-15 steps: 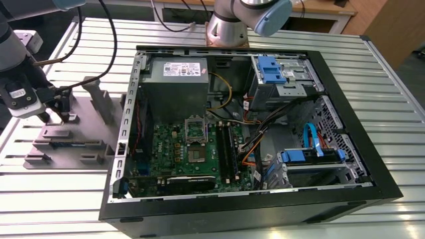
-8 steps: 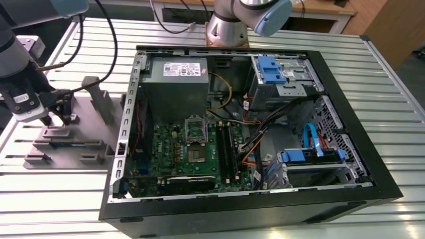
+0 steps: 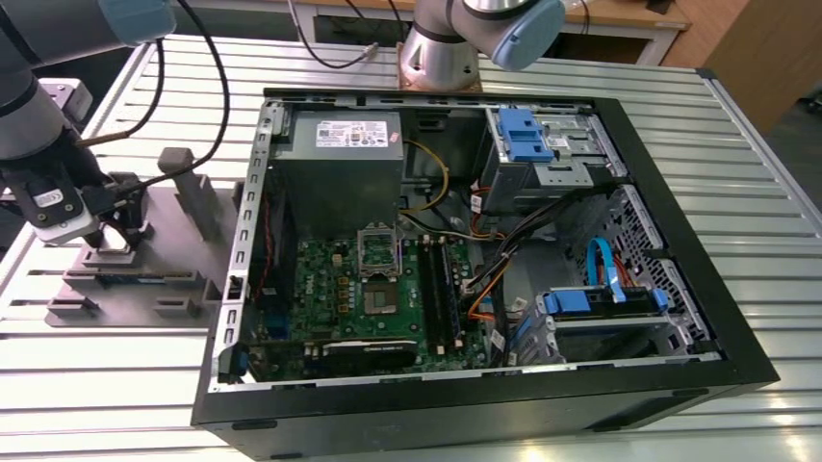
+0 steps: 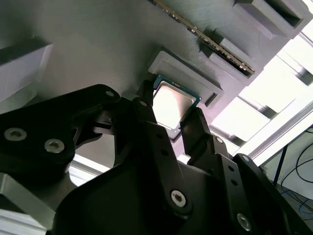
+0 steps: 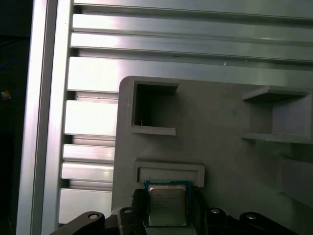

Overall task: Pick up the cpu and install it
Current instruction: 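Pick up the cpu and move it towards the insertion slot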

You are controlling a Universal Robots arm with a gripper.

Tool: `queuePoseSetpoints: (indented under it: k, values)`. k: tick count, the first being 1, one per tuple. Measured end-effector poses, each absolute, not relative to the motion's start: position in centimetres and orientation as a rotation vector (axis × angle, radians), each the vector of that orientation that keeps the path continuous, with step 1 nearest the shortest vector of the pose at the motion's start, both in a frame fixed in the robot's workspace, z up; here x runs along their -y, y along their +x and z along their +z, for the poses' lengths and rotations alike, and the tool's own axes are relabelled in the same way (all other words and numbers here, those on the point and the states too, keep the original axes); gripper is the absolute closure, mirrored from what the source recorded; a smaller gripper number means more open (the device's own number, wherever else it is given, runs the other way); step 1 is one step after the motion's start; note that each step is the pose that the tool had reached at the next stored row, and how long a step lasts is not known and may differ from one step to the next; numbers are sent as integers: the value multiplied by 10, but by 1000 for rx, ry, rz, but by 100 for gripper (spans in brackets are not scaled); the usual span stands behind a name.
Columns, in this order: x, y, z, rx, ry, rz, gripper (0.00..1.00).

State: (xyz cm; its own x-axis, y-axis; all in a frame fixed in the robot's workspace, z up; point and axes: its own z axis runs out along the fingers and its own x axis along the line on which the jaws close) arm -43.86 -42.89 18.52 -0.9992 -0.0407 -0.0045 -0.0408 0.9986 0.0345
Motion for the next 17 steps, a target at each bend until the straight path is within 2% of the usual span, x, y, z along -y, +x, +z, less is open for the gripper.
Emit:
queuePoseSetpoints:
  k: [14, 15, 16, 17]
  values:
    - [429, -439, 182, -3136, -64, 55, 53]
    - [429, -438, 182, -3136, -64, 55, 52]
    - [429, -438, 182, -3136, -64, 55, 46]
    - [429, -438, 182, -3136, -64, 55, 46]
